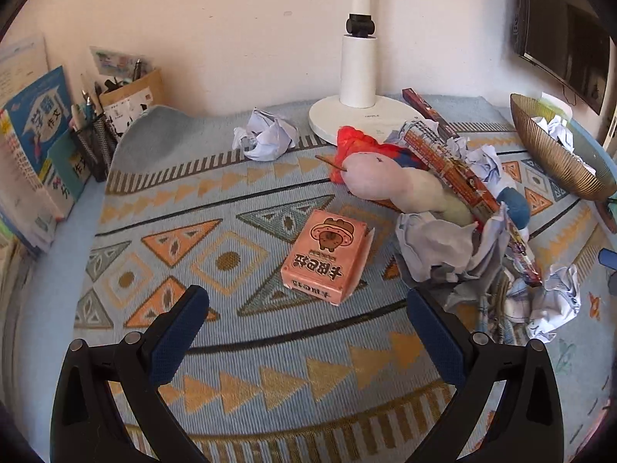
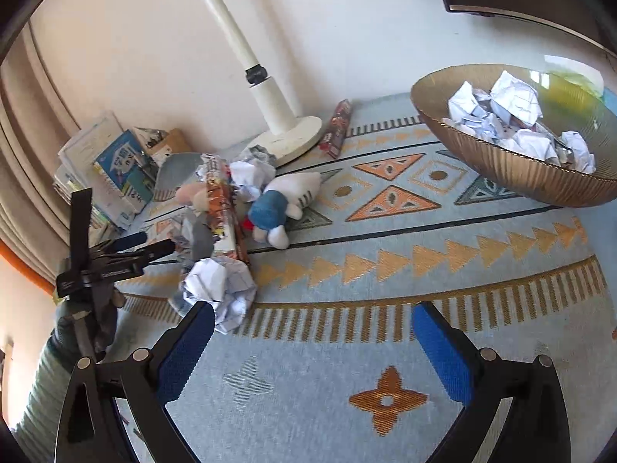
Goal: Organize objects
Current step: 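Grasp the pink snack box with the left tool while the right tool grasps a paper ball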
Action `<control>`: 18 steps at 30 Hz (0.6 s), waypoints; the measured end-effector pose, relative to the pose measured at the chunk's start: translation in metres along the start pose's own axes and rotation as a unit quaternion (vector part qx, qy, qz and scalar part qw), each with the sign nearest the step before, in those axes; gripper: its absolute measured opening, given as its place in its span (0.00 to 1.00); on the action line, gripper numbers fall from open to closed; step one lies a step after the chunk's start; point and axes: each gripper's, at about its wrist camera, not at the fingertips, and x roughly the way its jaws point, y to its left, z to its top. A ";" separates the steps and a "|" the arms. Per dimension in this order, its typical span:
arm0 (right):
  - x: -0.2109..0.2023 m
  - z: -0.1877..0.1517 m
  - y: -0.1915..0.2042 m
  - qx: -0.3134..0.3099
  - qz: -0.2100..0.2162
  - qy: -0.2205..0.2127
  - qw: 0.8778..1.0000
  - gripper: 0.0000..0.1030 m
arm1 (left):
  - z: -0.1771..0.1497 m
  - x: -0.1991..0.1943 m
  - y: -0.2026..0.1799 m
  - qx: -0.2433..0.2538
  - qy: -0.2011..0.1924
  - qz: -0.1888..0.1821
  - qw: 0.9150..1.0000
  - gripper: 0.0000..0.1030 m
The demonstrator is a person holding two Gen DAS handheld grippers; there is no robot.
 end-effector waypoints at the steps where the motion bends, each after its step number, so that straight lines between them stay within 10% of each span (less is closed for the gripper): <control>1: 0.005 0.002 0.010 -0.008 0.004 0.009 1.000 1.00 | 0.002 0.006 0.004 0.001 0.003 -0.019 1.000 0.99; 9: 0.060 0.009 0.068 -0.043 0.004 0.049 0.998 0.94 | 0.006 0.032 -0.006 0.031 0.030 -0.045 0.998 0.92; 11: 0.072 0.008 0.072 -0.048 -0.004 0.059 0.997 0.61 | 0.011 0.036 -0.007 0.038 0.030 -0.042 0.998 0.90; 14: 0.075 0.004 0.071 -0.045 -0.004 0.053 0.998 0.53 | 0.015 0.038 -0.004 0.031 0.024 -0.060 0.997 0.71; 16: 0.064 0.002 0.069 -0.045 -0.008 0.033 0.998 0.53 | 0.014 0.034 -0.002 0.030 0.014 -0.066 0.997 0.39; 18: 0.049 0.001 0.062 -0.038 -0.005 0.017 0.999 0.53 | 0.012 0.031 -0.001 0.029 0.012 -0.075 0.997 0.38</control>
